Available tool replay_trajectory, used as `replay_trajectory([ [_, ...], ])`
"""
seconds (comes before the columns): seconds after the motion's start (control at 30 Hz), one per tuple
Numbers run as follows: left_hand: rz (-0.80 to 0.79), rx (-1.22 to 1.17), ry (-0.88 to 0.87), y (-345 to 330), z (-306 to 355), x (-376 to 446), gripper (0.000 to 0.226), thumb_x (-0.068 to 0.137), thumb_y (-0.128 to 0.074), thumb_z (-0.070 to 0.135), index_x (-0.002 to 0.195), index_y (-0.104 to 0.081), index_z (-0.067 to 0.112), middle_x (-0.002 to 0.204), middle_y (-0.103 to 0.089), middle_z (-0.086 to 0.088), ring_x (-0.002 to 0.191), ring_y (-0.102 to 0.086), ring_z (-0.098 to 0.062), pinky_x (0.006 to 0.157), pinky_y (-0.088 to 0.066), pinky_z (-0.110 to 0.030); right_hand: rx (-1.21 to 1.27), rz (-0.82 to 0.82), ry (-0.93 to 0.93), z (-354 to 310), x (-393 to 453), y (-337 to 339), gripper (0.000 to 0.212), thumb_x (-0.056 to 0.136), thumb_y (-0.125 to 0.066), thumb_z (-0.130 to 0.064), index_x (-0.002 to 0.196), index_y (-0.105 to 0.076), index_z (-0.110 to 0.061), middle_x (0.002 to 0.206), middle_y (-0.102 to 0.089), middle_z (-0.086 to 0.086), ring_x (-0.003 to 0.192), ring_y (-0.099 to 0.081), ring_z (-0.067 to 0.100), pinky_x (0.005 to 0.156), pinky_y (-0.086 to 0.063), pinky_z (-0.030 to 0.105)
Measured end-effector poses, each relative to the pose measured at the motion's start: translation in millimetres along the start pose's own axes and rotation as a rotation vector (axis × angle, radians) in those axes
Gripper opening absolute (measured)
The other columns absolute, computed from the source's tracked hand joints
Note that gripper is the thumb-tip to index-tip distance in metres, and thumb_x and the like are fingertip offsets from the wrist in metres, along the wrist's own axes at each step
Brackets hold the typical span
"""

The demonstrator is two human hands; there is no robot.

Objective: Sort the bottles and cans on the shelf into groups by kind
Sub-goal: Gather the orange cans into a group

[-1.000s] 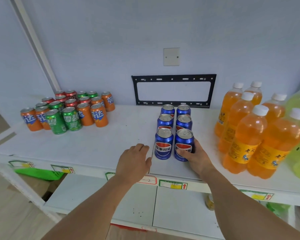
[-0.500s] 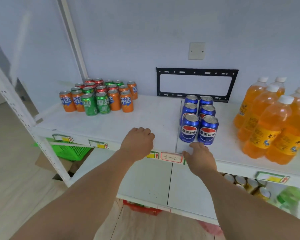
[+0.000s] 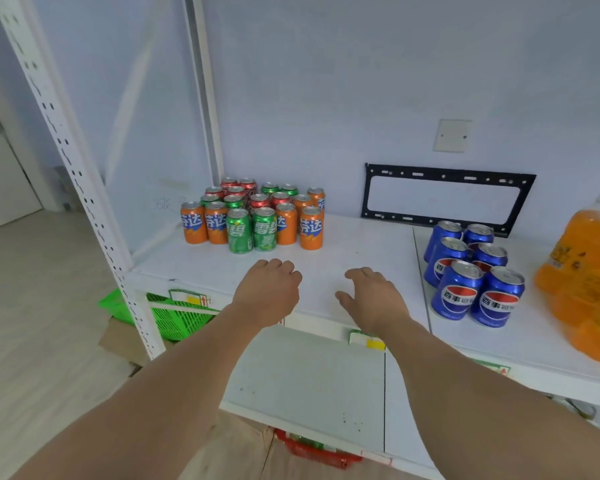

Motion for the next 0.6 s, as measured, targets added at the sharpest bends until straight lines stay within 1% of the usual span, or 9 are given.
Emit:
replay_trajectory([
  [0.17,-0.022,-0.029,0.053,-27,-34,36,0.03,0.099,-0.039,0.03,0.114,-0.061,0.014,0.11,-0.059,-0.004,0.103,-0.055,-0.025,0.088,-0.041,-0.037,0.033,0.001,0.016,-5,60,-9,0.055,0.098,-0.046,-0.046,0.146,-0.037,-0.019,0.146,-0.043,0.003,0.129,-0.043,0.025,0.104,-0.038,0.037],
  [0.37,-0.027,-0.074,0.16,-60,-79,98,0.032,0.098,-0.043,0.035,0.118,-0.06,0.019,0.117,-0.059,-0.001,0.112,-0.051,-0.022,0.096,-0.039,-0.036,0.107,-0.005,0.021,-1,147,-25,0.059,0.095,-0.052,-0.048,0.145,-0.037,-0.02,0.144,-0.044,0.004,0.128,-0.045,0.024,0.101,-0.041,0.036],
  [0.43,0.007,-0.106,0.235,-66,-92,116,0.035,0.097,-0.045,0.038,0.124,-0.057,0.019,0.124,-0.058,-0.001,0.117,-0.05,-0.022,0.099,-0.039,-0.036,0.201,0.008,-0.017,-1,169,-30,0.062,0.093,-0.056,-0.048,0.145,-0.035,-0.02,0.144,-0.043,0.004,0.128,-0.044,0.024,0.1,-0.041,0.037],
  [0.5,0.01,-0.18,0.339,-75,-106,136,0.046,0.095,-0.048,0.043,0.134,-0.051,0.018,0.134,-0.053,-0.003,0.126,-0.045,-0.024,0.104,-0.037,-0.038,0.365,0.02,-0.116,1,192,-36,0.069,0.09,-0.061,-0.047,0.146,-0.032,-0.019,0.145,-0.041,0.005,0.131,-0.042,0.025,0.101,-0.04,0.039],
  [0.6,-0.075,-0.249,0.418,-88,-123,162,0.065,0.091,-0.053,0.05,0.145,-0.037,0.017,0.147,-0.043,-0.005,0.137,-0.035,-0.026,0.112,-0.03,-0.041,0.553,-0.006,-0.232,1,217,-50,0.079,0.086,-0.067,-0.045,0.148,-0.027,-0.017,0.149,-0.036,0.006,0.133,-0.041,0.026,0.101,-0.04,0.042],
])
Point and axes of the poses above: each hand's wrist, its own x-axis towards the middle knuckle, its own y-axis out of the back of the hand, z = x × y, the point moved 4 cm from there along x, towards the middle knuckle
